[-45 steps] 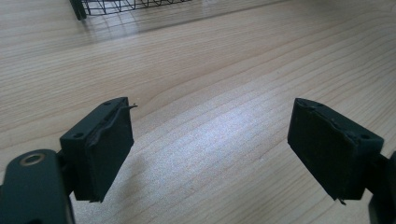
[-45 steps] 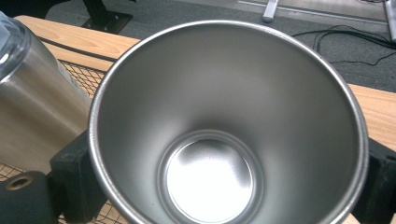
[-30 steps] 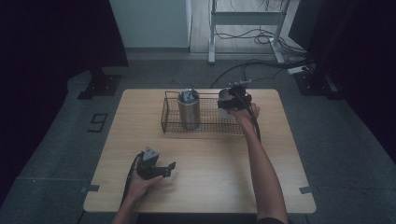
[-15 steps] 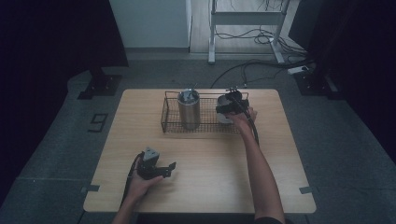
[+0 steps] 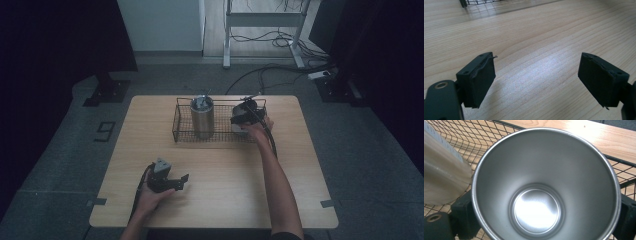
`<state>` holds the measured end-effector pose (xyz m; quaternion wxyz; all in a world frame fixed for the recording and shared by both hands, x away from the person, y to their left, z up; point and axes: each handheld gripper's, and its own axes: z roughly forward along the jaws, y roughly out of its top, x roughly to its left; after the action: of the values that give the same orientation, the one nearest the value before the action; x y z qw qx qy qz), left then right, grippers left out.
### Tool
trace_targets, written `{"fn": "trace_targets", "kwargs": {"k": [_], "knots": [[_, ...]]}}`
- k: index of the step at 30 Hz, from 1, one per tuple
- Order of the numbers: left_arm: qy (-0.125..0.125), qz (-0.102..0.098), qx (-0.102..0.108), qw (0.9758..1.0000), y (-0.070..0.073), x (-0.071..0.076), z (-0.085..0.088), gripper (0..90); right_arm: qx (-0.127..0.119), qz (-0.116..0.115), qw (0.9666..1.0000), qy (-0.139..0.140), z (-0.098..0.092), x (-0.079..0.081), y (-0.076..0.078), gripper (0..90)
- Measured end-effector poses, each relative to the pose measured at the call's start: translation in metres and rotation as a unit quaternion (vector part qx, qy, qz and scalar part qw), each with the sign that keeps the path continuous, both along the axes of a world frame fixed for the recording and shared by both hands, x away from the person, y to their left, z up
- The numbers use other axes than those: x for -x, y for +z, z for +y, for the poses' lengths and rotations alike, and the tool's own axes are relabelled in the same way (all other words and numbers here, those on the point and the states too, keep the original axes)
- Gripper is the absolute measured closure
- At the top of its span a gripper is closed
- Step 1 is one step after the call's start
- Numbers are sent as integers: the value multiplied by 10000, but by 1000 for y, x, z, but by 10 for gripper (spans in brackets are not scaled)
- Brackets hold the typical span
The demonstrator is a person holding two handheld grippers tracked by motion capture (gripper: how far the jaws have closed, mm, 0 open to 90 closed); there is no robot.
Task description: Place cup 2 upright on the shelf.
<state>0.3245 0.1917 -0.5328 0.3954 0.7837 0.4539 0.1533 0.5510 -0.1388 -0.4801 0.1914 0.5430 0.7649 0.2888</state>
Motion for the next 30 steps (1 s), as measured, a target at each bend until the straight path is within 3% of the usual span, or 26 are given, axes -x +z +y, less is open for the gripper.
{"fn": "trace_targets", "kwargs": {"k": [7, 12, 17, 22, 30], "knots": [[-33, 5, 4, 10000, 0, 1, -1, 144, 13, 38, 10000, -70, -2, 3, 0, 63], [-46, -48, 11, 10000, 1, 2, -2, 145, 17, -74, 9999, -105, -4, 5, 5, 20], [-13, -57, 6, 10000, 2, 2, -2, 144, -133, -294, 9993, -182, -8, 10, 12, 0], [149, -87, 46, 9998, 4, 1, 1, 142, -504, -780, 9953, -261, -16, 18, 25, 1], [106, -101, 62, 9999, 4, 2, 0, 143, -489, -876, 9945, -286, -27, 33, 39, 7]]}}
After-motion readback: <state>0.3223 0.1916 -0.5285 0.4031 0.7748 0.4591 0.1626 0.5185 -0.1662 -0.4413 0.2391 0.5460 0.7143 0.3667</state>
